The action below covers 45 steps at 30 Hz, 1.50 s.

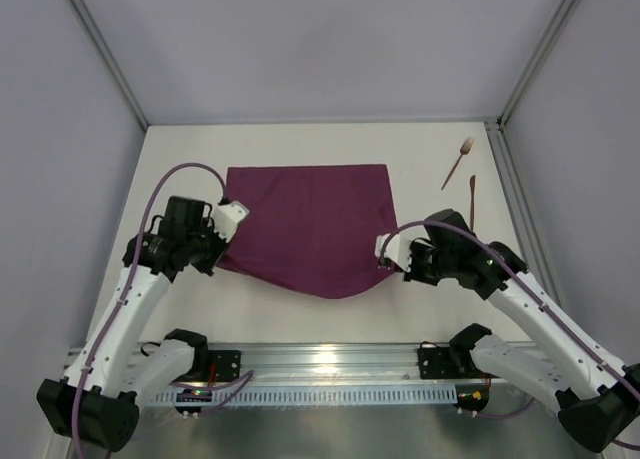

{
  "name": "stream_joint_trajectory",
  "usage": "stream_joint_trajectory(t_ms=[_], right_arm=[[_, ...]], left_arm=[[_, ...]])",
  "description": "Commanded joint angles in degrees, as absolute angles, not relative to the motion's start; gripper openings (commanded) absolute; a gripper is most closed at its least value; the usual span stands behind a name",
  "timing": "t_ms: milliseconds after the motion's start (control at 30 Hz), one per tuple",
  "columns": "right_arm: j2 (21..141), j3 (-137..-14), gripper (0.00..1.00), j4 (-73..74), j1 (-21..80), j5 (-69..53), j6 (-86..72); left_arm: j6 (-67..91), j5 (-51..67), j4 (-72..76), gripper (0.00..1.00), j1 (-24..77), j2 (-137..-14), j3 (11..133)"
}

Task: Fold the napkin into a case and place the utensils inside
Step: Fold and flatten the napkin at the center of the board.

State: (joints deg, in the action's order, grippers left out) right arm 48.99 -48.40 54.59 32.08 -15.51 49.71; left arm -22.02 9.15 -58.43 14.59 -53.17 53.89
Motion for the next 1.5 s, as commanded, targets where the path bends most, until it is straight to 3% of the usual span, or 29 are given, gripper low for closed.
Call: stream_joint_trajectory(t_ms=[0, 300, 767, 967, 1467], right_arm=[[53.07, -49.83, 0.03, 40.89, 31.38, -12.13, 41.51], [76.6, -59.05, 0.03, 18.73, 19.88, -16.44, 32.0], [109.31, -85.86, 0.03, 16.78, 15.03, -8.89, 21.8], [116.62, -94.56, 0.03, 21.79, 13.97, -6.95, 19.25], [124.45, -102.3, 0.03, 24.17, 13.18, -5.18, 14.95]], left_arm=[[-16.62, 1.15, -50.03, 0.0, 14.24, -56.15, 55.55], [-16.61, -4.13, -35.87, 0.0, 11.43, -73.99, 63.27], [-17.49, -5.54, -21.72, 0.0, 8.44, -103.6, 80.76], [-17.32, -6.06, -20.83, 0.0, 8.17, -110.12, 87.09], [-16.08, -10.46, -19.95, 0.0, 8.09, -118.03, 93.25]])
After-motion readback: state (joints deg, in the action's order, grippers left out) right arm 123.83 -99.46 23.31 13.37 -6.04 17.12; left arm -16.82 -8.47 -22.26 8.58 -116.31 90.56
